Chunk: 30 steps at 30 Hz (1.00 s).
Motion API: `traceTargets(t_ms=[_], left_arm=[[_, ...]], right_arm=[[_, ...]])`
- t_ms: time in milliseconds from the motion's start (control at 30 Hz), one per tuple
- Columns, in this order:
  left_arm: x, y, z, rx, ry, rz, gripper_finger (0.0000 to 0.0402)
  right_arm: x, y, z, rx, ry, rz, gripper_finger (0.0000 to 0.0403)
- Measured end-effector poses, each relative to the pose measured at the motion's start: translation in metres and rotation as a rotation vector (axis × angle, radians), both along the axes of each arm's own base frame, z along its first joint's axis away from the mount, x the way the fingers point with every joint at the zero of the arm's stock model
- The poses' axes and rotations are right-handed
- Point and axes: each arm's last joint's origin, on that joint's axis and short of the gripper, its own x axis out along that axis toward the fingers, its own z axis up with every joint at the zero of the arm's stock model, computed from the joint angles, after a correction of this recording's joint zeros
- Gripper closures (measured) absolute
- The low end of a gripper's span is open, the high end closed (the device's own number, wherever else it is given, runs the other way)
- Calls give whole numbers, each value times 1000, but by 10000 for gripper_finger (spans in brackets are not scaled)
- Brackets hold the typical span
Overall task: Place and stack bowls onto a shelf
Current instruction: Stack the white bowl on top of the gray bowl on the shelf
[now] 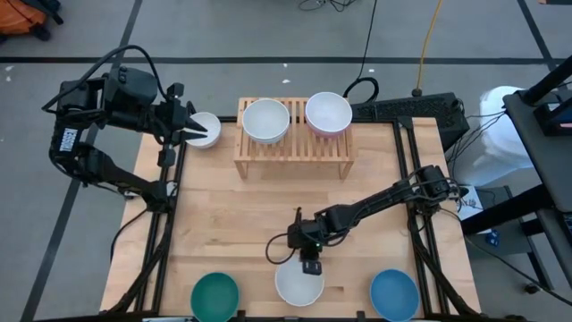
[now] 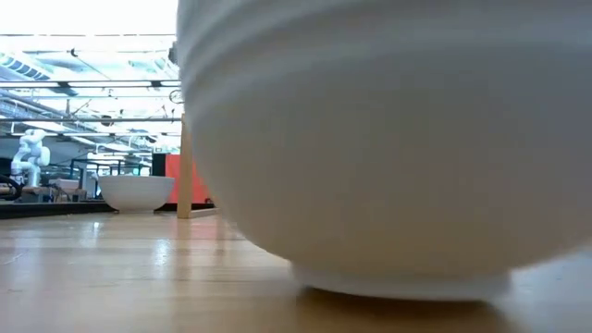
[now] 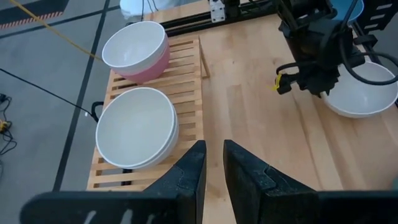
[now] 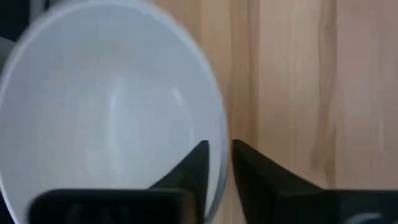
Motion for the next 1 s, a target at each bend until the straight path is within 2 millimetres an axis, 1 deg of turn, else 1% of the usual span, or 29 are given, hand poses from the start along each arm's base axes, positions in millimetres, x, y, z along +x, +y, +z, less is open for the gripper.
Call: traceTargets(t_ms=[67, 133, 367, 500, 600, 700, 800, 900, 1000], left_arm=[[0, 0, 0, -6, -1, 4, 339], [0, 0, 0, -11, -2, 9, 339], [0, 0, 0, -12, -2, 10, 339], [0, 0, 0, -12, -2, 10, 339], [0, 0, 0, -9, -1, 9, 339], [0, 0, 0, 20, 4, -14, 339], [0, -1, 0, 27, 4, -25, 339], [2, -1, 0, 2, 4, -7, 339], [4, 0, -1, -15, 8, 6, 339]], right_arm=[[2, 1, 1, 5, -24, 3, 380], [3, 1, 2, 9, -42, 5, 395], [4, 2, 3, 4, -63, 22, 400], [2, -1, 11, 7, -72, 17, 401], [-4, -8, 25, -41, -96, 11, 402], [-13, -19, 48, -123, -137, -43, 402], [-27, -32, 73, -213, -167, -101, 402], [-46, -43, 98, -311, -195, -151, 402], [-65, -51, 123, -372, -241, -193, 402]])
